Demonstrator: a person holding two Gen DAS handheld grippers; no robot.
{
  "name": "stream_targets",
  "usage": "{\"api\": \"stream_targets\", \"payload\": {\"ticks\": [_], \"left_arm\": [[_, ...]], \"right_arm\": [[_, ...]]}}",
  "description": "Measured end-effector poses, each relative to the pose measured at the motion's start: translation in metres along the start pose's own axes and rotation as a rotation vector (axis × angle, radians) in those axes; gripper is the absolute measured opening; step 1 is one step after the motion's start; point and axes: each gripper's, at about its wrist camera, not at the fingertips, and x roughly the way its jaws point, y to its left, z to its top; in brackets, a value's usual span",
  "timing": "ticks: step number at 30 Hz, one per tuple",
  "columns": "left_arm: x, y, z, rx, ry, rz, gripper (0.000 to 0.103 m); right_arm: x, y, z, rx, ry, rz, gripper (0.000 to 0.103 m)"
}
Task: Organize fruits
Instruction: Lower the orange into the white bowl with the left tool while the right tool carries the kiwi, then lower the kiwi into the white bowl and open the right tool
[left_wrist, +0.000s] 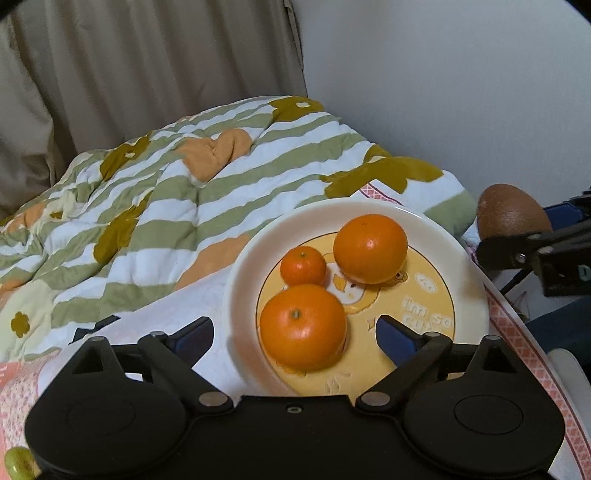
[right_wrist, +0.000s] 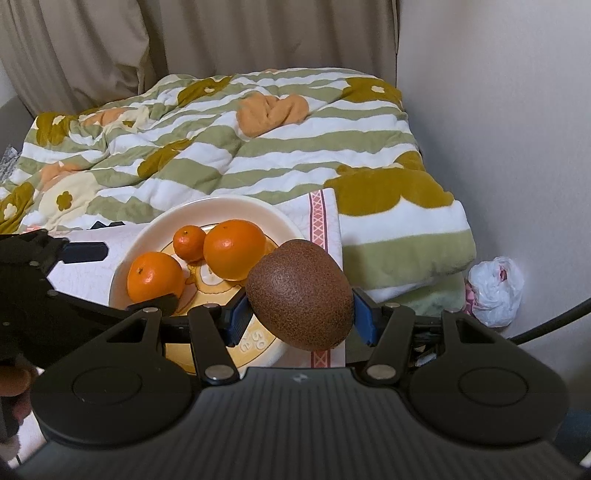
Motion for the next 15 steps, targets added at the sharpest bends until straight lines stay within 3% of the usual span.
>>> {"api": "stream_targets", "payload": {"ticks": [15], "left_arm": [[-0.037,0.026,-0.025,-0.139,0.014,0.024,0.099]], "right_arm": [[0.039,0.051,-0.005,-0.188,0.076,0.058,0.072]]}}
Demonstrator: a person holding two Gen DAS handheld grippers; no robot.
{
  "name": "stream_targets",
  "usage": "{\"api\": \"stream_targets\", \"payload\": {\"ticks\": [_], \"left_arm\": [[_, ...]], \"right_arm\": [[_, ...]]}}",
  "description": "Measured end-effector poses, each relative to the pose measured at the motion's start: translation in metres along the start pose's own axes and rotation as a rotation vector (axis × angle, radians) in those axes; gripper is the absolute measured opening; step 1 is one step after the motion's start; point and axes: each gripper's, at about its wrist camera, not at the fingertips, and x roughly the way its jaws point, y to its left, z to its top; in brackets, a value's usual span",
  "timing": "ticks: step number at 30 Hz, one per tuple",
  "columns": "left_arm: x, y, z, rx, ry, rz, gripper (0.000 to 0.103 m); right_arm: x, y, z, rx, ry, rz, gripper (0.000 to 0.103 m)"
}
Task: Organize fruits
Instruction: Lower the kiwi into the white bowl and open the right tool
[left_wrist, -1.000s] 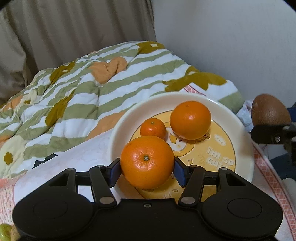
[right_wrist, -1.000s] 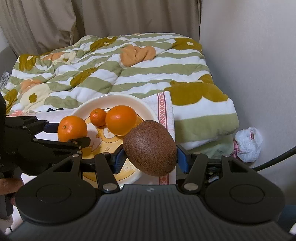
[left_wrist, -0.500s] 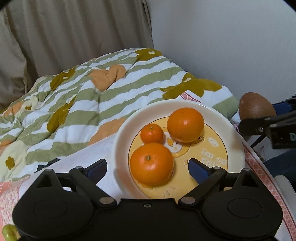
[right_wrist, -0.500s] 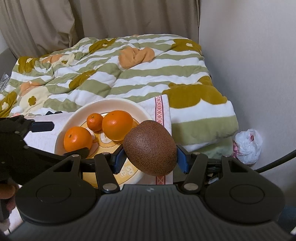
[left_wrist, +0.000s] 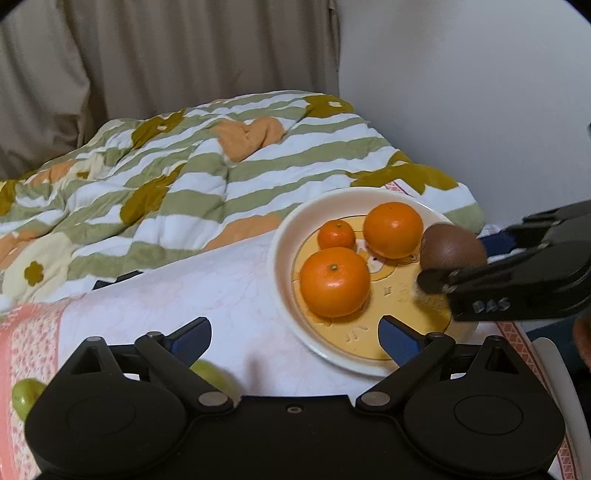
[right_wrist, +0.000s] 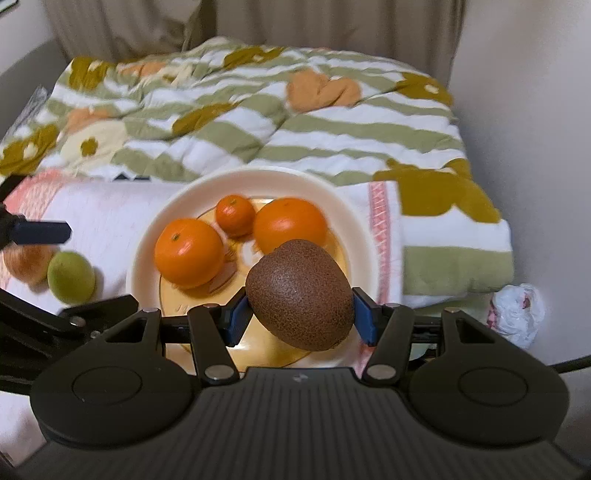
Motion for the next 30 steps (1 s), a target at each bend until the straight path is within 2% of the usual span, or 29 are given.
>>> {"api": "stream_targets", "payload": {"ticks": [13,14,16,17,19,30], "left_arm": [[-0.021,0.011,-0.011,-0.045,-0.019,0.040,0.099],[-0.023,0.011,-0.012,-0.046,-0.021,0.042,0.099],[-0.027,0.011,-0.014,-0.049,-0.028,0.047,0.099],[-0.030,0.011,-0.015,-0.050,-0.033,0.051,0.099],[-0.035,0.011,-0.017,-0.056,-0.046,0.068,0.099],[-0.080,0.009,-0.035,-0.119,-0.109,0.118,0.099]], "right_arm": [[0.026,0.012,-0.008,-0.066,0.049,-0.025,0.073],[0.024,0.013,-0.009,-0.073,0.039,-0.028,0.076],[0.017,0.015,-0.009,-0.095,0.010,-0.049,0.091],[0.011,0.016,-0.010,-0.106,-0.016,-0.066,0.103],[0.001,0.015,-0.011,-0.109,-0.058,-0.074,0.103],[-0.051,0.007,-0.022,-0.056,-0.112,-0.034,0.103]]}}
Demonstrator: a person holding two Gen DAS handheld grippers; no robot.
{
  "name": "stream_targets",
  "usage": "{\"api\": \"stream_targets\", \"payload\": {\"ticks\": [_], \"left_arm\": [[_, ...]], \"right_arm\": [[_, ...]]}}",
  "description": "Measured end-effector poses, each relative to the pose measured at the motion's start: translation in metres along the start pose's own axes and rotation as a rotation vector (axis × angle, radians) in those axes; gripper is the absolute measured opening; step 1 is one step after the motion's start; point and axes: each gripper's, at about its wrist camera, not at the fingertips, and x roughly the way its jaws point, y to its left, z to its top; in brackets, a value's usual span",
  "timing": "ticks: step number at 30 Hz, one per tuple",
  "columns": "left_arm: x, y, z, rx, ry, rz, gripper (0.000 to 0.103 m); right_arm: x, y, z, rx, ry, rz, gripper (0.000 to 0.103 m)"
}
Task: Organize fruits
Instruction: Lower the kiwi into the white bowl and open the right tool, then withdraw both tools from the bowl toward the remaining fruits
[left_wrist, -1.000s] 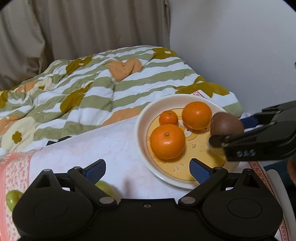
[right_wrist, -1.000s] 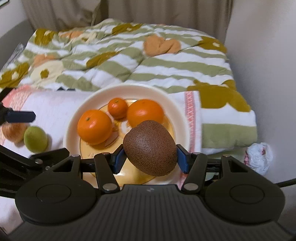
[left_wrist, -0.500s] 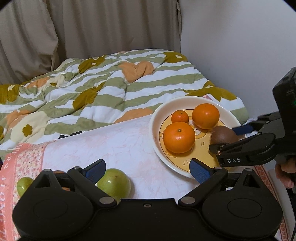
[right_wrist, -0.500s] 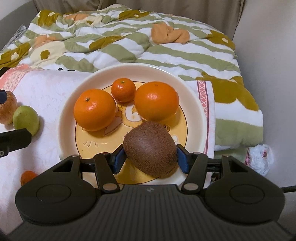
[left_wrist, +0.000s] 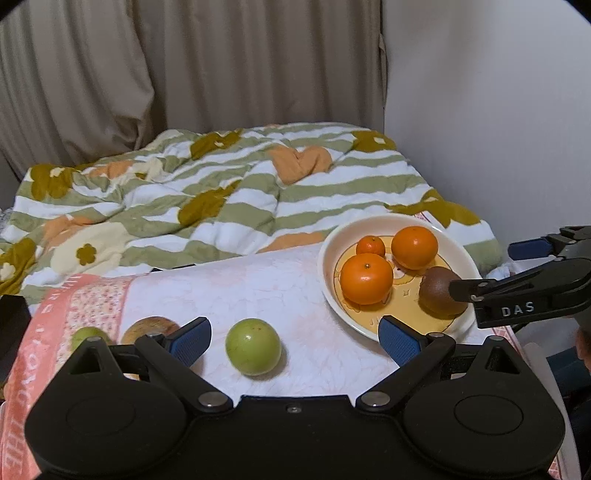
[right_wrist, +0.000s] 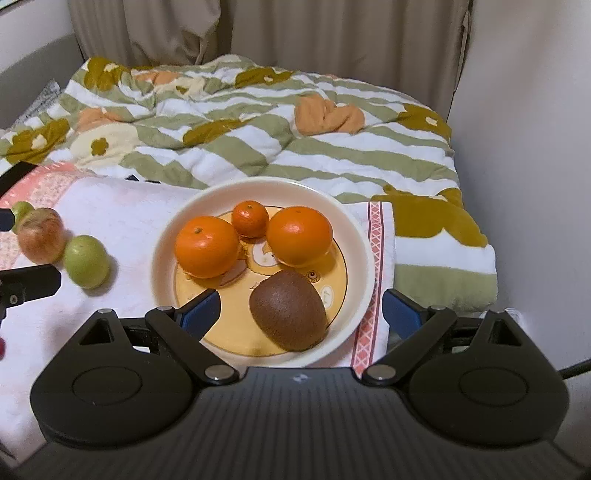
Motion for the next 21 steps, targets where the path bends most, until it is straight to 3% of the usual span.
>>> {"api": "stream_targets", "payload": {"ticks": [10,21], "left_arm": [[-0.050,0.011,-0.021,-0.040,-0.046,0.089,0.099],[-0.097,0.077,-0.048,-0.091,-0.080,0.153,0.099]], "right_arm": [[-0.051,0.017,-0.010,-0.026,-0.042,0.038,0.103],[-0.092,0.060,-0.026,0.003,-0.050,0.047,0.103]]}}
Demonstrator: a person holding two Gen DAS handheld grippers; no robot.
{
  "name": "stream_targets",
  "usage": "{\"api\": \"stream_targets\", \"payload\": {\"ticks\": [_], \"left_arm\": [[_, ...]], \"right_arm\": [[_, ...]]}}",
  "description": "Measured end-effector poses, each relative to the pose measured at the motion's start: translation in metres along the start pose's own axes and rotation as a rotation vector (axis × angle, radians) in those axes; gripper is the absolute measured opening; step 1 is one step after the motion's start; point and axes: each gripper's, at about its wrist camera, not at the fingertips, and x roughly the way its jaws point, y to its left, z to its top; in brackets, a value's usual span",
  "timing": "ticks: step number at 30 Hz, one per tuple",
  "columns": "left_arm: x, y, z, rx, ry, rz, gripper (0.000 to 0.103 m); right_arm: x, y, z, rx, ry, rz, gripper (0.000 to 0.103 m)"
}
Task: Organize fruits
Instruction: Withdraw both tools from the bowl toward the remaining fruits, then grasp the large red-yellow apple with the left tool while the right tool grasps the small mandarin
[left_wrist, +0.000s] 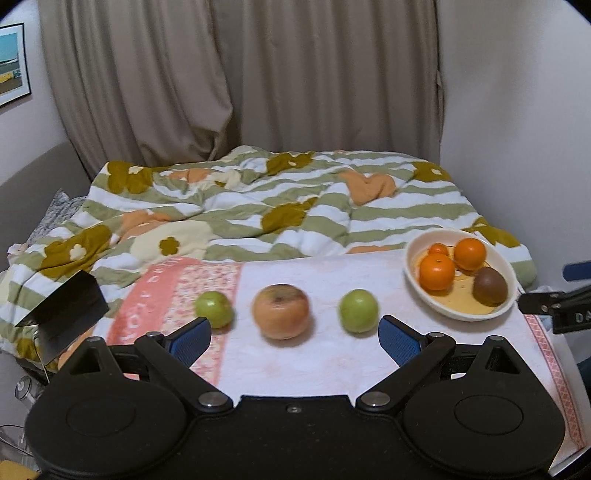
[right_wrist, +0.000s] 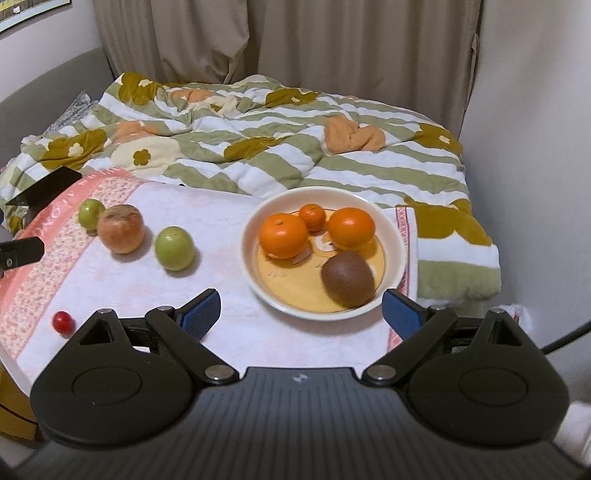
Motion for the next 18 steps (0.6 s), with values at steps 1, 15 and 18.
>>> {"api": "stream_targets", "payload": {"ticks": [1,15,18], "left_arm": [[-0.001,0.008,-0.001,0.000,-0.004,-0.002,0.099],[0.021,0.098,0.009,0.083,-0.020,-0.158,0.099],[0.032,0.112,0.013,0.109,-0.018,-0.194,0.099]], "right_arm": [[-0.003,0.007,-0.001,0.009,-0.001,-0.008,0.103],[-0.011,0.100,-0.009,0.180,0.016,-0.137,0.103],[-0.005,0.115,-0.009,0.222,0.017,-0.164,0.103]]}}
